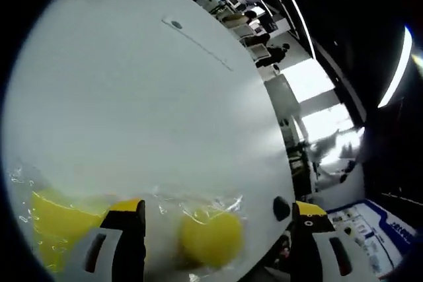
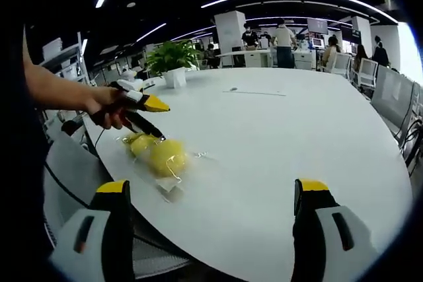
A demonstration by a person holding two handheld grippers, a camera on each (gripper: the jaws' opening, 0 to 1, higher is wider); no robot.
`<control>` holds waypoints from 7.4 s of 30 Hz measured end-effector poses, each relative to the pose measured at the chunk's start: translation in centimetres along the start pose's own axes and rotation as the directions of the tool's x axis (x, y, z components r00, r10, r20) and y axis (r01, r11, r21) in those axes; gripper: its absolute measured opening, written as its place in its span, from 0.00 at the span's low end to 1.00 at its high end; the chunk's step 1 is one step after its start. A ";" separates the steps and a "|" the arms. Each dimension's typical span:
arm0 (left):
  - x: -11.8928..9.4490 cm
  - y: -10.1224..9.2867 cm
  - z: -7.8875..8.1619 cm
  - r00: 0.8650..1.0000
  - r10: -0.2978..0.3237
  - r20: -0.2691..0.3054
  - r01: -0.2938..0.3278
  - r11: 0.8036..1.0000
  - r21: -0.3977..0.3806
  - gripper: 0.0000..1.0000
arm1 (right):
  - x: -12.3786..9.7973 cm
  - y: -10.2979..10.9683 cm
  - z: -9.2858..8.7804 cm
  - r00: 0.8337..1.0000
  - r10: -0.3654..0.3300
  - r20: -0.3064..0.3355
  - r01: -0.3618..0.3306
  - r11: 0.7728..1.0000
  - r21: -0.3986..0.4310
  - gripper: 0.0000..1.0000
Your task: Compare the silicone blocks by pressing each to a similar depth, holding the contact briefly, and releasing to observe deformation and rebound differences across the visible hardness samples.
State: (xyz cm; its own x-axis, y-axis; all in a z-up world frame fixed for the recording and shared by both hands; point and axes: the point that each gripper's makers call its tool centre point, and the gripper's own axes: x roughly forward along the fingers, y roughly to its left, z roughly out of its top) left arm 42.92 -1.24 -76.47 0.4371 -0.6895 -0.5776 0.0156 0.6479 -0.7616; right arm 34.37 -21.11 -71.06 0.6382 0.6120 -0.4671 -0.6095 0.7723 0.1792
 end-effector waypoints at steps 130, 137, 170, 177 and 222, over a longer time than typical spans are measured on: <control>-15.8 -28.1 4.9 0.820 -0.573 -0.019 0.427 0.589 0.686 0.00 | 0.6 8.5 20.0 0.884 0.347 0.313 -0.317 0.938 -0.142 0.96; -16.6 -28.6 4.0 0.805 -0.591 -0.041 0.445 0.558 0.700 0.00 | 0.3 10.2 20.9 0.856 0.405 0.322 -0.363 0.913 -0.183 0.96; -19.8 -32.9 1.6 0.755 -0.649 -0.090 0.494 0.473 0.730 0.00 | -3.0 14.2 23.8 0.772 0.501 0.391 -0.429 0.865 -0.262 0.40; -20.4 -33.5 1.6 0.759 -0.642 -0.108 0.500 0.469 0.728 0.00 | -3.1 14.5 24.3 0.770 0.515 0.377 -0.447 0.857 -0.258 0.31; -21.2 -32.4 1.5 0.779 -0.623 -0.070 0.451 0.480 0.753 0.00 | -4.2 16.7 23.3 0.784 0.583 0.215 -0.586 0.809 -0.057 0.05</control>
State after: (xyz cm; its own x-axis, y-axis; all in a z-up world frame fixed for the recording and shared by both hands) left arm 34.47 -7.13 -39.13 0.2681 -0.9634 0.0040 0.8814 0.2437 -0.4046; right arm 32.47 -6.76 -45.94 0.2460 0.9663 -0.0758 -0.8932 0.2563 0.3694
